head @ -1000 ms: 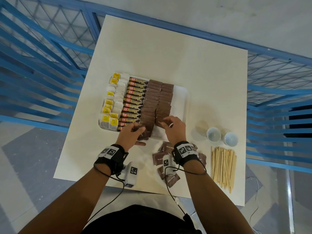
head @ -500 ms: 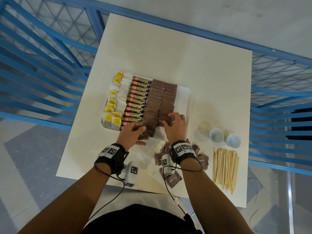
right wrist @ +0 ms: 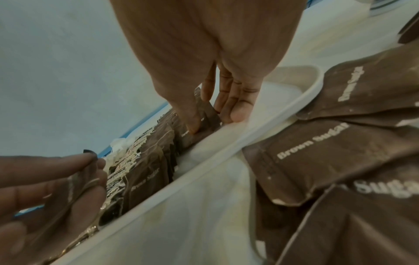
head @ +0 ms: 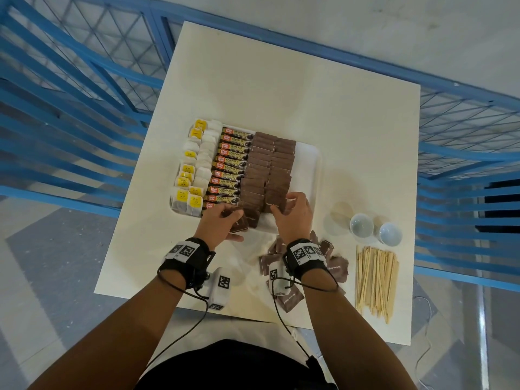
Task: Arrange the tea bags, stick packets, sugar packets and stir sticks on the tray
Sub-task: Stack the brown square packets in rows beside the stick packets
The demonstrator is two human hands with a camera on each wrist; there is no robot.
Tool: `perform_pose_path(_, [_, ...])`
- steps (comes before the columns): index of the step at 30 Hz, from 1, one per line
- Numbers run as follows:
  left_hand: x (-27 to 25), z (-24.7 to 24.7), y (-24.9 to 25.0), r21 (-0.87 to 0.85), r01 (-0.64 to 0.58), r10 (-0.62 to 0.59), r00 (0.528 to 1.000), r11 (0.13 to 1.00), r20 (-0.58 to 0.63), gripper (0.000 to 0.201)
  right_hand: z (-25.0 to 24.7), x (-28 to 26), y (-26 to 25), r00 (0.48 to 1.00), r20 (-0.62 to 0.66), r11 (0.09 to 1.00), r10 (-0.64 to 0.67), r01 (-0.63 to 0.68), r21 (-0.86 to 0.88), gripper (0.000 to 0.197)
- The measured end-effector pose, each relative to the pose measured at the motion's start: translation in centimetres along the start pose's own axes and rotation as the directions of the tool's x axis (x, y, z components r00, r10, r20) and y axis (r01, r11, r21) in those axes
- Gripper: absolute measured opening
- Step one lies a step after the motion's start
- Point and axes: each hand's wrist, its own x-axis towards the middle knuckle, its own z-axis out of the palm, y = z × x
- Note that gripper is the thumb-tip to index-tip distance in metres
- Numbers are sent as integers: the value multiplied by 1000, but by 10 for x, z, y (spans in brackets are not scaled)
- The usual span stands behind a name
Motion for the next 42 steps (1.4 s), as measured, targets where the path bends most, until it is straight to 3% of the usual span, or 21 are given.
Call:
perform_pose_path(18, [0,1,1,0,-3,3,1000,1000,2,9,-1,6,-3,1000,2,999,-14,14,45,40])
perform_pose_path(26, [3,3,2,0,-19,19,998,1000,58,35,-5,4,-1,1000,-15,994,-15,17,104,37])
perform_pose_path(30, [1,6,2,-30,-25,26,998,999,58,37,-12,-3,-8,998,-56,992,-25,32,123,23])
perform_pose_path(33, [-2,9,3,-74,-19,24,997,997,67,37,-17,-12,-18,990,95,981,-108,90,174,11])
perform_pose_path(36, [-4,12,3,-94,-24,31,997,995,69,31,-17,-18,-24,926,334,980,-176,133,147,19])
perform_pose_path(39, [-3,14,1,-88,-6,10,999,996,42,24,-17,-19,-25,911,377,983,-167,124,136,16])
perform_pose_path(42, [-4,16,3,22,-22,23,999,1000,-30,21,-22,-20,-23,916,379,976,-134,56,209,9])
